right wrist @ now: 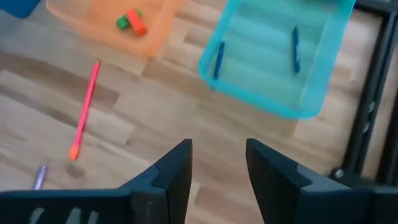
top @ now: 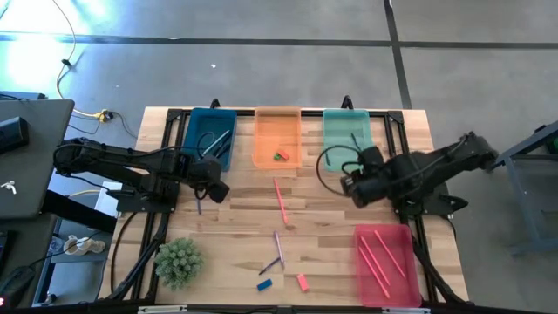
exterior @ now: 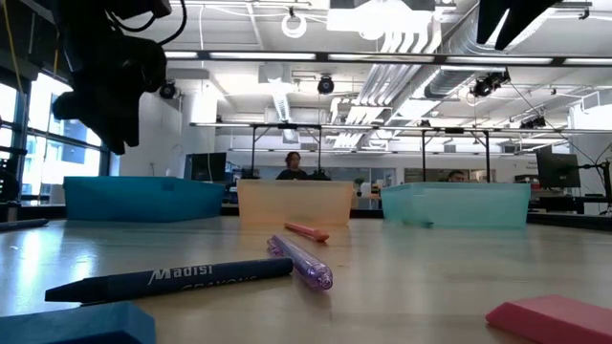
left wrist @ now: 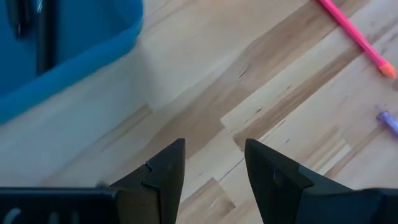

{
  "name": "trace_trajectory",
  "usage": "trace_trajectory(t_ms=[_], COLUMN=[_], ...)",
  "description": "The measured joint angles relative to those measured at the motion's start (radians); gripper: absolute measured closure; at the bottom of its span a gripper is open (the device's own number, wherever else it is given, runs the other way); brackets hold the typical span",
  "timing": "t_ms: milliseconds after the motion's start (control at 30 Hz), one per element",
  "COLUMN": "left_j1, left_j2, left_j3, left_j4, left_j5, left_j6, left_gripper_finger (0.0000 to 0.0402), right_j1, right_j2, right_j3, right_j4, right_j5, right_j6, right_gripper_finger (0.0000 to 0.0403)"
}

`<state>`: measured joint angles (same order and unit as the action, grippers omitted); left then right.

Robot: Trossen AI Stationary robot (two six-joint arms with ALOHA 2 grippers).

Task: Sort crayons/erasers/pens/pencils in bins
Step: Put the blue crayon into the green bin

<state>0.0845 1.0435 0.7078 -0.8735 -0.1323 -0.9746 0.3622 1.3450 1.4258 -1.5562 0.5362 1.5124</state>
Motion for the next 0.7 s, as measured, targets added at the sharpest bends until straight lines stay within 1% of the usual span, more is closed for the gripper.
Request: trace_trajectory(t_ms=[133,300,433,533,700], left_j1=[-0.014,-0.078,-0.122,-0.143,-0.154], left_j2=[0.000,0.001,0.017,0.046,0.111], left_j3=[0.000,-0.033,-0.065,-0.081,-0.085], left_j4=[-0.021,-0.015,-0.015,-0.019,-0.021], left_j5=[0.015,0.003,-0.022,-0.030,-0.029], left_j6=[-0.119,-0.357,-0.512,-0.565,-0.572], left_gripper_finger=[0.0247,0.0247,0.0247,0.0248,0.0248], right_j1=[-0.076,-0.189,-0.267,-0.314,-0.367], right_j2=[-0.047,-0.102,-0.145,-0.175,-0.205], right_j3=[0.000,0.000,0.000,0.000,0.000], right_j4=[0.000,0.000,0.000,0.002,0.004], right_j5=[0.015,0.013,0.009,0.009,0.008], right_j6=[-0.146,-0.347,-0.492,-0.569,-0.645], right_gripper_finger=[0.0262,0.0262,0.0262,0.0262,0.0262])
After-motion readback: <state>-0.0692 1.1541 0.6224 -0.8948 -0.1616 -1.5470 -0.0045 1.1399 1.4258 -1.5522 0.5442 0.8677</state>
